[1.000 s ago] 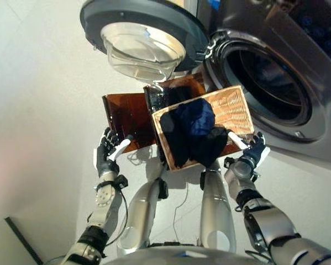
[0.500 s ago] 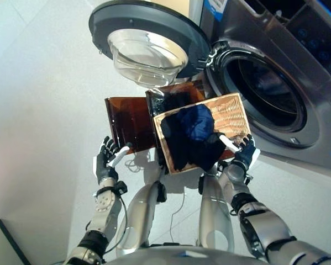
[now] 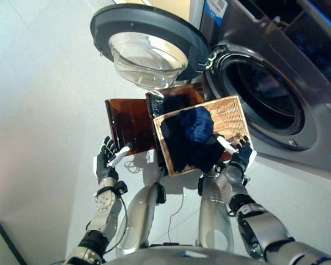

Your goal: Pick up the clothes and place them into the washing machine

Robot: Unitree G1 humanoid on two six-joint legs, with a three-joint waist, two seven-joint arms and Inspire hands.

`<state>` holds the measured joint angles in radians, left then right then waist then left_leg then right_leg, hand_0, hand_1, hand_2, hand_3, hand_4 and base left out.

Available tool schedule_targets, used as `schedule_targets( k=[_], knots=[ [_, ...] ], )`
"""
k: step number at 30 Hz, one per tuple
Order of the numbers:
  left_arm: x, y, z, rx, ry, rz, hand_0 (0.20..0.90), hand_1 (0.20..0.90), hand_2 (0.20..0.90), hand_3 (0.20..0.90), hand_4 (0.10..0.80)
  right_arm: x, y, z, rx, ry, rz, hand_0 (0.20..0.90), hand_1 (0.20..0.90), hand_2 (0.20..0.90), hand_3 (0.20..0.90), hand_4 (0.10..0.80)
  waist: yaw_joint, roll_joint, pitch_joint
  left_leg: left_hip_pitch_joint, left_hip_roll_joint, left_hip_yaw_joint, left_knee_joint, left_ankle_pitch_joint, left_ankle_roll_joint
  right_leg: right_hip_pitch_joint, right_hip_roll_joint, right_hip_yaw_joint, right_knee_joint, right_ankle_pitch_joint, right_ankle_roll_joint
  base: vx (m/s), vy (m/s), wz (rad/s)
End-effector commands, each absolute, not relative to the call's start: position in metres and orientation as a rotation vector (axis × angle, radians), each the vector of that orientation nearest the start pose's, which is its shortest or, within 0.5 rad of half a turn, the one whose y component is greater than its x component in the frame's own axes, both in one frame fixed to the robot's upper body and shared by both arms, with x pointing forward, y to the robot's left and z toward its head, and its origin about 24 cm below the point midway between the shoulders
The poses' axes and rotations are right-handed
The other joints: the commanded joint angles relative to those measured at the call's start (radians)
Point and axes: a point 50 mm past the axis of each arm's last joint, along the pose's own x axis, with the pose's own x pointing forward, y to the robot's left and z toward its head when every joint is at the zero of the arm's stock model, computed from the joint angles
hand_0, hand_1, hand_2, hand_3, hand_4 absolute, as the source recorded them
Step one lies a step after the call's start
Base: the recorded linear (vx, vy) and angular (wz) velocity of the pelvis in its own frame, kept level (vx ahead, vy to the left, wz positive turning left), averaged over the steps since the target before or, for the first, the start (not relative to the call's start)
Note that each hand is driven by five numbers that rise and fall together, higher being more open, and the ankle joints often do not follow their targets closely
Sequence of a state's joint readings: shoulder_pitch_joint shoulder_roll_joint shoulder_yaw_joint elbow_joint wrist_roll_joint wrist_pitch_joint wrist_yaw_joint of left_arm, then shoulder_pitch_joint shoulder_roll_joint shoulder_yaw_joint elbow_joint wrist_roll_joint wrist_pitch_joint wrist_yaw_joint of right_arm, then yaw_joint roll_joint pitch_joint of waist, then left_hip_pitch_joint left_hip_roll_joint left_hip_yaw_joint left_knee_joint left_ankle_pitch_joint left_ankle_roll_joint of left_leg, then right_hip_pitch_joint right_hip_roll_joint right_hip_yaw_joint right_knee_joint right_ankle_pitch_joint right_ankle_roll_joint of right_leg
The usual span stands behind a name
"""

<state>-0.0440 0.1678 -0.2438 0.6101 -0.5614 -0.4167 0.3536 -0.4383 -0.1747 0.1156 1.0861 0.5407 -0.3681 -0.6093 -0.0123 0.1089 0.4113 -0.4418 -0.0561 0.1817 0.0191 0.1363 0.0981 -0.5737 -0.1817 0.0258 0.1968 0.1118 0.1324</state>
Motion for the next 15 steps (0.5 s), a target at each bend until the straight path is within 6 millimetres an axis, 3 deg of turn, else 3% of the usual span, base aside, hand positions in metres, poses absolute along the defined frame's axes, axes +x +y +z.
schedule_targets(
  k=[1, 12, 15],
  knots=[
    [0.219, 0.195, -0.058, -0.216, 0.243, 0.454, 0.9, 0.9, 0.9, 0.9, 0.8, 0.27, -0.228, -0.046, 0.155, 0.319, -0.821, 0.9, 0.9, 0.9, 0.9, 0.8, 0.02, -0.008, -0.035, -0.009, 0.029, -0.008, 0.082, -0.101, -0.097, 0.056, 0.0, -0.026, 0.023, -0.071, -0.032, 0.058, -0.008, -0.02],
    [0.193, 0.206, -0.094, -0.134, 0.445, 0.515, 0.9, 0.9, 0.9, 0.9, 0.8, 0.231, -0.232, -0.08, 0.167, 0.467, -0.877, 0.9, 0.9, 0.9, 0.9, 0.8, 0.007, -0.038, -0.079, 0.1, 0.03, -0.02, 0.067, -0.122, -0.094, 0.186, 0.0, -0.046, -0.032, -0.07, -0.023, 0.051, -0.004, -0.03],
    [0.191, 0.206, -0.097, -0.128, 0.457, 0.513, 0.9, 0.9, 0.9, 0.9, 0.8, 0.225, -0.235, -0.086, 0.164, 0.495, -0.895, 0.9, 0.9, 0.9, 0.9, 0.8, 0.006, -0.042, -0.09, 0.111, 0.03, -0.02, 0.061, -0.121, -0.094, 0.199, 0.001, -0.048, -0.042, -0.065, -0.022, 0.025, -0.005, -0.02]
  ],
)
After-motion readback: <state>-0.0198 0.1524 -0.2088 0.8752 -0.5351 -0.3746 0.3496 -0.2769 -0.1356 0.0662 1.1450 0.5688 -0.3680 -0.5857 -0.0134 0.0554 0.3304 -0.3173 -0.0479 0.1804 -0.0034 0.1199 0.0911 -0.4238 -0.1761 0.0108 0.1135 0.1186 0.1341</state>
